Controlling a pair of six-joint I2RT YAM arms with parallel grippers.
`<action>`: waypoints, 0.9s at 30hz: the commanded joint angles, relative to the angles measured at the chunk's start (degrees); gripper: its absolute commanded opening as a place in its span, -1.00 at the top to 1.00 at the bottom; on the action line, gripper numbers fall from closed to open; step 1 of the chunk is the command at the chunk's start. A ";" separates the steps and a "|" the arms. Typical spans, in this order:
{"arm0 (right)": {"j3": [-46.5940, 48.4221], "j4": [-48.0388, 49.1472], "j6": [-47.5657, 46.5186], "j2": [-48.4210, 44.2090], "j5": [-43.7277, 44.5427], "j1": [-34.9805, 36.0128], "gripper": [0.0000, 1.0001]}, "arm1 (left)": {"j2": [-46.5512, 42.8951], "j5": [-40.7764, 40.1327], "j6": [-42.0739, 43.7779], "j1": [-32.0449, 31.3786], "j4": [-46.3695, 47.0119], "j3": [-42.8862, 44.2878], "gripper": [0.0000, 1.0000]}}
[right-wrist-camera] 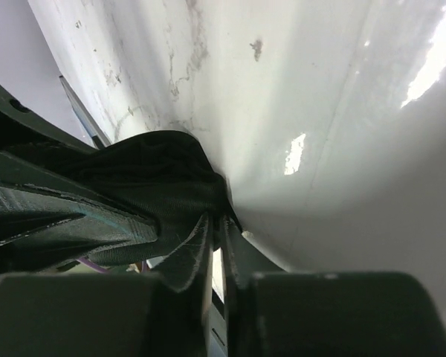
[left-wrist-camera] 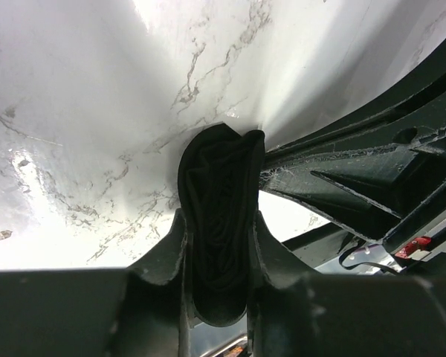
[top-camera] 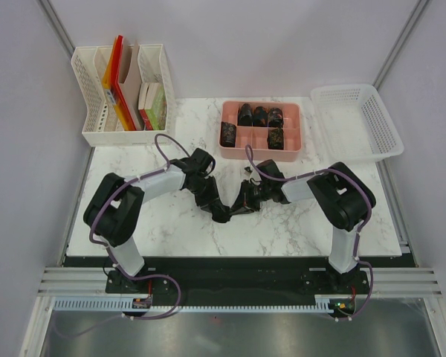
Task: Roll the ties
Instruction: Pick up the tie at the center of the board, then place the tie in the storage box.
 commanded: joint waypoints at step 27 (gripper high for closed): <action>15.12 -12.61 -14.21 -13.16 6.03 -28.71 -0.96 | 24.14 8.64 20.65 -0.60 -8.60 69.91 0.96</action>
